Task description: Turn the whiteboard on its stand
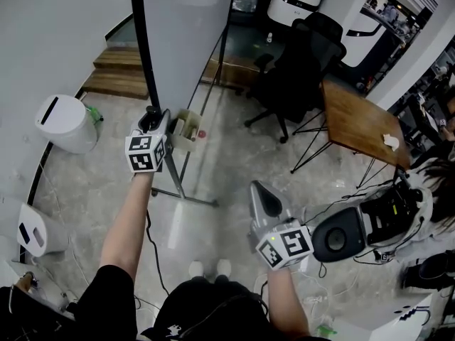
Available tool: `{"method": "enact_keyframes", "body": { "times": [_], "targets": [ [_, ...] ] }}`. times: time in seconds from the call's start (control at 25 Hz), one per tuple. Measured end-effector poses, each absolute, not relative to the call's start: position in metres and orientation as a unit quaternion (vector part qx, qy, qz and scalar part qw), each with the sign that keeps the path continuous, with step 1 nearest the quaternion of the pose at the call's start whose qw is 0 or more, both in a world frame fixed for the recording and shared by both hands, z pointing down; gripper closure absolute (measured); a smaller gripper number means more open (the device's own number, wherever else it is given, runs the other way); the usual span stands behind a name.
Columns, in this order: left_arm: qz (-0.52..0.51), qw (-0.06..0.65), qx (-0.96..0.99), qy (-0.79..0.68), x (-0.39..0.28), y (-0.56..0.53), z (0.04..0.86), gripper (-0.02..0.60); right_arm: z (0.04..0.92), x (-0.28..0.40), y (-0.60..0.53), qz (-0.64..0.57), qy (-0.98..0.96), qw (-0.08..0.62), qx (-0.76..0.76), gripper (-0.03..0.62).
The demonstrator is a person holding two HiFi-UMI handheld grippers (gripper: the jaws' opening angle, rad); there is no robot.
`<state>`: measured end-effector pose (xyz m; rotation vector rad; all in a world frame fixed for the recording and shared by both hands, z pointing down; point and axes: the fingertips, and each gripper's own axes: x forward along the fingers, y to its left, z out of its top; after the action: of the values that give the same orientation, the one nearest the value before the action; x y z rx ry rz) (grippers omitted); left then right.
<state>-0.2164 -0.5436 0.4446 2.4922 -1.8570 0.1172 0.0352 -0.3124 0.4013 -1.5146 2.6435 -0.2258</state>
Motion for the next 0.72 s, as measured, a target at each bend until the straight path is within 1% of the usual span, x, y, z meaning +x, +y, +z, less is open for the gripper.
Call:
{"method": "enact_keyframes", "body": {
  "times": [0.72],
  "targets": [
    [0.038,0.030,0.786,-0.616,-0.216,-0.528,0.446,0.402,0.402,0.052,-0.289,-0.071,0.861,0.046,-0.501,0.586]
  ]
}}
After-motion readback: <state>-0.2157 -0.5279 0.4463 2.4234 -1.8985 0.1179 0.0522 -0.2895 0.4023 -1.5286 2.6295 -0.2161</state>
